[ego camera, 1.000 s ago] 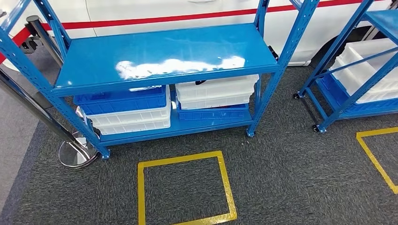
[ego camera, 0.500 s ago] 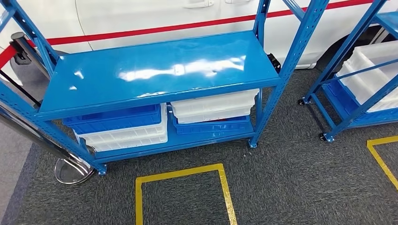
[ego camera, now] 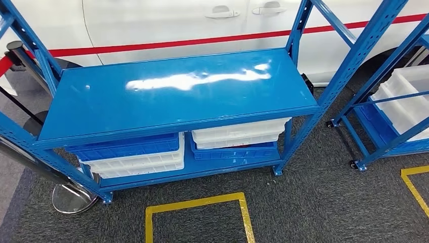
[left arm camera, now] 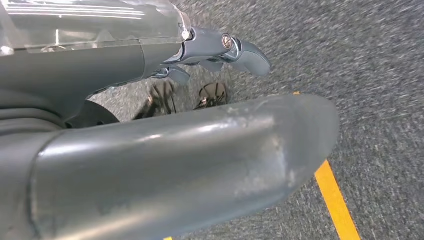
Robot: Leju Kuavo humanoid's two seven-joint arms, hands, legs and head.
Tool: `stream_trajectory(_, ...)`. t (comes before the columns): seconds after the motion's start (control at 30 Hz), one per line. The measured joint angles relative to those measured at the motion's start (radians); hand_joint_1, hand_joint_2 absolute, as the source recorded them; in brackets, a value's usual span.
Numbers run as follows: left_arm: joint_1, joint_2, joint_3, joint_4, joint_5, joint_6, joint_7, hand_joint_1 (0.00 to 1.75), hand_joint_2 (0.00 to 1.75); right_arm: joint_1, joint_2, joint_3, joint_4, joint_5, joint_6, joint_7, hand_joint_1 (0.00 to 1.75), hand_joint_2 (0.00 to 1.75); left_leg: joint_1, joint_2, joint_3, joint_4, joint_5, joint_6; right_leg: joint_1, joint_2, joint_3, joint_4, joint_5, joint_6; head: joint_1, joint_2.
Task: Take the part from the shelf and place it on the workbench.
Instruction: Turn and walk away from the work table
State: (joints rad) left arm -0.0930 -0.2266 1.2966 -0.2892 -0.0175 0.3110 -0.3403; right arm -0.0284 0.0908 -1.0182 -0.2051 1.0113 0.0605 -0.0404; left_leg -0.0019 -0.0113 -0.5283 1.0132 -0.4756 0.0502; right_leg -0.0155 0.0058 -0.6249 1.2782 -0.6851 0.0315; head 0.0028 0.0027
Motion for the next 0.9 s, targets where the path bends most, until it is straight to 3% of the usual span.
stream_trajectory(0.03, 0.001, 0.0, 0.0, 0.0, 0.0, 0.0, 0.002, 0.0, 0.0, 0.002, 0.0, 0.0, 0.0, 0.001, 0.0, 0.0, 0.0, 0.0, 0.0, -0.002, 0.015, 0.0, -0.011, -0.001, 0.0, 0.0, -0.011, -0.027, 0.008, 0.002, 0.0, 0.0)
stream_trajectory(0.07, 0.001, 0.0, 0.0, 0.0, 0.0, 0.001, 0.004, 0.0, 0.0, 0.005, 0.0, -0.001, 0.0, 0.001, 0.0, 0.0, 0.0, 0.0, 0.0, -0.004, 0.03, 0.0, -0.023, -0.004, 0.001, 0.0, -0.014, -0.075, 0.049, -0.001, 0.001, 0.0)
stream_trajectory(0.13, 0.002, 0.0, 0.0, 0.0, 0.0, 0.003, 0.005, 0.0, 0.0, 0.01, -0.001, -0.004, 0.0, 0.002, 0.0, 0.0, 0.0, 0.0, -0.002, -0.006, 0.053, 0.003, -0.047, -0.013, 0.006, 0.0, -0.015, -0.181, 0.177, -0.014, 0.001, 0.0)
stream_trajectory(0.17, 0.001, 0.0, 0.0, 0.0, 0.0, 0.005, 0.005, 0.0, 0.0, 0.011, -0.001, -0.006, 0.0, 0.002, 0.0, 0.0, 0.0, 0.0, -0.003, -0.007, 0.058, 0.005, -0.058, -0.019, 0.009, 0.0, -0.016, -0.212, 0.227, -0.022, 0.0, 0.0)
stream_trajectory(0.2, 0.001, 0.0, 0.0, 0.0, 0.0, 0.006, 0.005, 0.0, 0.0, 0.012, -0.001, -0.007, 0.0, 0.003, 0.0, 0.0, 0.0, 0.0, -0.004, -0.008, 0.061, 0.008, -0.064, -0.024, 0.011, 0.001, -0.018, -0.225, 0.253, -0.029, -0.001, 0.0)
stream_trajectory(0.33, -0.002, 0.002, -0.001, 0.0, -0.002, 0.003, 0.009, 0.0, 0.0, 0.01, 0.0, -0.008, 0.0, 0.004, 0.001, 0.001, 0.0, 0.0, -0.004, -0.005, 0.052, 0.049, -0.084, -0.046, 0.005, 0.0, 0.0, -0.239, 0.251, -0.048, -0.004, 0.0)
stream_trajectory(0.43, -0.003, 0.003, -0.002, 0.0, -0.004, 0.0, 0.013, 0.0, 0.0, 0.007, 0.0, -0.011, 0.0, 0.007, 0.001, 0.001, 0.0, 0.0, 0.004, 0.002, -0.032, 0.201, -0.157, -0.064, 0.003, -0.003, 0.011, -0.246, 0.243, -0.059, -0.008, 0.0)
stream_trajectory(0.5, -0.001, 0.003, -0.003, 0.0, -0.004, 0.0, 0.014, 0.0, 0.0, 0.007, 0.001, -0.013, 0.0, 0.008, 0.002, 0.001, 0.0, 0.0, 0.01, 0.003, -0.077, 0.261, -0.174, -0.07, 0.003, -0.003, 0.016, -0.246, 0.238, -0.059, -0.008, 0.0)
stream_trajectory(0.53, 0.0, 0.003, -0.004, 0.0, -0.004, 0.0, 0.014, 0.0, 0.0, 0.007, 0.001, -0.014, 0.0, 0.009, 0.002, 0.001, 0.0, 0.0, 0.012, 0.004, -0.078, 0.243, -0.153, -0.071, 0.003, -0.003, 0.019, -0.246, 0.235, -0.058, -0.008, 0.0)
stream_trajectory(0.6, 0.001, 0.003, -0.005, 0.0, -0.004, 0.0, 0.014, 0.0, 0.0, 0.007, 0.002, -0.015, 0.0, 0.01, 0.002, 0.001, 0.0, 0.0, 0.014, 0.005, -0.037, 0.126, -0.077, -0.068, 0.002, -0.003, 0.028, -0.246, 0.231, -0.053, -0.008, 0.0)
stream_trajectory(0.67, -0.001, 0.003, -0.006, 0.0, -0.004, -0.001, 0.014, 0.0, 0.0, 0.007, 0.002, -0.015, 0.0, 0.011, 0.002, 0.002, 0.0, 0.0, 0.009, 0.007, -0.005, 0.033, -0.049, -0.058, 0.003, -0.003, 0.032, -0.245, 0.23, -0.045, -0.008, 0.0)
stream_trajectory(0.73, -0.001, 0.003, -0.006, 0.0, -0.004, -0.001, 0.014, 0.0, 0.0, 0.005, 0.002, -0.015, 0.0, 0.011, 0.002, 0.002, 0.0, 0.0, 0.003, 0.008, -0.002, 0.016, -0.048, -0.045, 0.004, -0.003, 0.033, -0.245, 0.23, -0.032, -0.007, 0.0)
stream_trajectory(0.8, 0.001, 0.003, -0.007, 0.0, -0.004, -0.001, 0.014, 0.0, 0.0, 0.005, 0.002, -0.015, 0.0, 0.011, 0.002, 0.002, 0.0, 0.0, 0.007, 0.008, 0.002, 0.006, -0.02, -0.03, 0.004, -0.003, 0.035, -0.243, 0.225, -0.019, -0.007, 0.0)
stream_trajectory(0.83, 0.001, 0.003, -0.007, 0.0, -0.004, -0.002, 0.014, 0.0, 0.0, 0.005, 0.002, -0.016, 0.0, 0.012, 0.002, 0.002, 0.0, 0.0, 0.009, 0.01, 0.004, 0.0, -0.011, -0.023, 0.004, -0.003, 0.031, -0.23, 0.211, -0.014, -0.005, 0.0)
stream_trajectory(0.9, 0.0, 0.003, -0.009, 0.0, -0.005, -0.003, 0.014, 0.0, 0.0, 0.005, 0.002, -0.016, 0.0, 0.012, 0.002, 0.002, 0.0, 0.0, 0.01, 0.012, 0.003, -0.008, 0.0, -0.012, 0.002, -0.003, -0.005, -0.145, 0.151, -0.007, -0.002, 0.0)
